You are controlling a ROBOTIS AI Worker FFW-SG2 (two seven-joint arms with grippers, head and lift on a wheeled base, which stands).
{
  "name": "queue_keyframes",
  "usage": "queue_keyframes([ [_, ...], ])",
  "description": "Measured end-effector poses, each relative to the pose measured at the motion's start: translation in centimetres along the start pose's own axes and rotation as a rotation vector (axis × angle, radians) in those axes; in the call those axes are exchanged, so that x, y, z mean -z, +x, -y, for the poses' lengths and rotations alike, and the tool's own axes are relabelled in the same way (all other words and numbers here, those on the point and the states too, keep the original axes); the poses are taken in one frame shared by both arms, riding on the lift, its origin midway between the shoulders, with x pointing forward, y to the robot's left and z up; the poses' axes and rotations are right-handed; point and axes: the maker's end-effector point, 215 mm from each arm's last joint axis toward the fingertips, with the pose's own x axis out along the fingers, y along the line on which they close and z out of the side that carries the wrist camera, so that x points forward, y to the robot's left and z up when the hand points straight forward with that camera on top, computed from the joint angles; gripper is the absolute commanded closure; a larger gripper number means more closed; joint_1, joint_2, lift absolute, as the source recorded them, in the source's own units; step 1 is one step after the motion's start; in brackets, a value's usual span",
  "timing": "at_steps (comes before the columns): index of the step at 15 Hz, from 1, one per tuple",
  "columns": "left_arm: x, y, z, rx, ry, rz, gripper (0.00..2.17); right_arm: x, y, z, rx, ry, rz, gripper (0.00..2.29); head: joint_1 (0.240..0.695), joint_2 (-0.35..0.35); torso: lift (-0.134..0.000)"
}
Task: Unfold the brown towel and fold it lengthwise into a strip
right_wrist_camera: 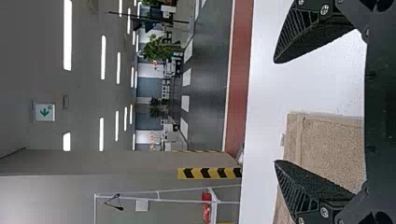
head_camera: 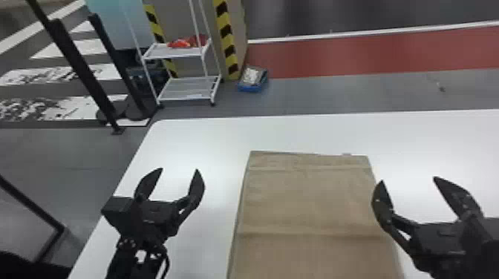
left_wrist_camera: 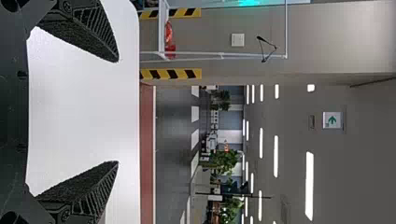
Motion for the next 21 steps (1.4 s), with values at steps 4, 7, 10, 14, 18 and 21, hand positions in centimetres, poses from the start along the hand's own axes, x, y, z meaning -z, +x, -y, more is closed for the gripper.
queue_keyframes([
  [4, 0.0, 0.1, 0.3, 0.005, -0.002, 0.0, 0.1, 0.5, 0.5, 0.5, 0.008, 0.001, -0.008, 0.12, 0.695, 0.205, -0.125],
  [7, 0.1, 0.2, 0.3, 0.006, -0.002, -0.001, 0.1, 2.1, 2.9, 2.2, 0.024, 0.002, -0.02, 0.12, 0.695, 0.183, -0.125],
  [10, 0.1, 0.2, 0.3, 0.006, 0.0, -0.002, 0.1, 2.6, 5.8, 2.8, 0.001, 0.025, -0.003, 0.12, 0.695, 0.172, -0.125],
  [14, 0.1, 0.1, 0.0, 0.002, 0.003, -0.003, 0.1, 2.5, 9.4, 2.8, -0.072, 0.092, 0.001, 0.13, 0.695, 0.173, -0.125],
  [18, 0.4, 0.1, -0.1, -0.001, 0.003, -0.01, 0.1, 4.7, 12.7, 1.4, -0.161, 0.164, -0.079, 0.15, 0.695, 0.184, -0.125],
  [21, 0.6, -0.1, -0.1, -0.001, 0.005, -0.014, 0.1, 6.9, 13.4, -0.9, -0.237, 0.218, -0.187, 0.19, 0.695, 0.205, -0.125],
])
